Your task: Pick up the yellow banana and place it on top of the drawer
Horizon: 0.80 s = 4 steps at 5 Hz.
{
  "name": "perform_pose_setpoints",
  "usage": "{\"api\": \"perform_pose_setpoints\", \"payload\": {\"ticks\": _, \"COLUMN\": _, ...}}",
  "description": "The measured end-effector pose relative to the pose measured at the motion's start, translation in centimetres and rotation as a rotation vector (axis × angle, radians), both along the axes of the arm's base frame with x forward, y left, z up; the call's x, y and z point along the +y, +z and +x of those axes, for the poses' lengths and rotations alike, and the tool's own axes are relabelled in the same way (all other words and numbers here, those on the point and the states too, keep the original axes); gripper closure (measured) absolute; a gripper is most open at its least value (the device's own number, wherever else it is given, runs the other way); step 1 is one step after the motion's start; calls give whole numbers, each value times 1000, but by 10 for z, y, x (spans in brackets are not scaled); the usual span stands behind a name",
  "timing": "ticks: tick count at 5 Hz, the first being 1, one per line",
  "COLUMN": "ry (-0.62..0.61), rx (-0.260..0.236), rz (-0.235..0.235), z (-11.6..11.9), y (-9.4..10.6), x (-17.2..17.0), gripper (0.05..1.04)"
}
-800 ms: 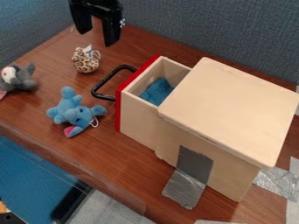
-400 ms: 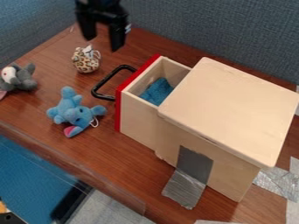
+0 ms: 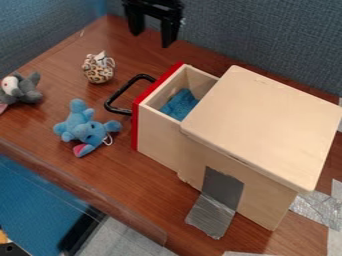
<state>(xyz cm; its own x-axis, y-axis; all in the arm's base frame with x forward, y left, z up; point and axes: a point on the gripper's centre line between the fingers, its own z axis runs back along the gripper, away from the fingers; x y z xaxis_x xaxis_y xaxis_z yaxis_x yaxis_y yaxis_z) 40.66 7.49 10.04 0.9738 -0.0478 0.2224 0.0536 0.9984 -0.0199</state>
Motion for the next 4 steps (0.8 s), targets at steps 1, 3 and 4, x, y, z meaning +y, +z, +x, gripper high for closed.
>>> {"api": "perform_pose_setpoints", "payload": {"ticks": 1, "ry": 45, "rx": 38, "rz": -16, "z": 14, "y": -24, "x": -13, "gripper": 83}}
{"api": "perform_pose_setpoints", "payload": {"ticks": 3, "ry": 110, "rx": 61, "rz": -27, "z": 39, "y": -61, "x": -30, "gripper": 84}}
{"api": "perform_pose_setpoints", "payload": {"ticks": 4, "ry": 108, "rx": 63, "rz": -33, "z": 41, "y": -70, "x": -41, "gripper": 84}}
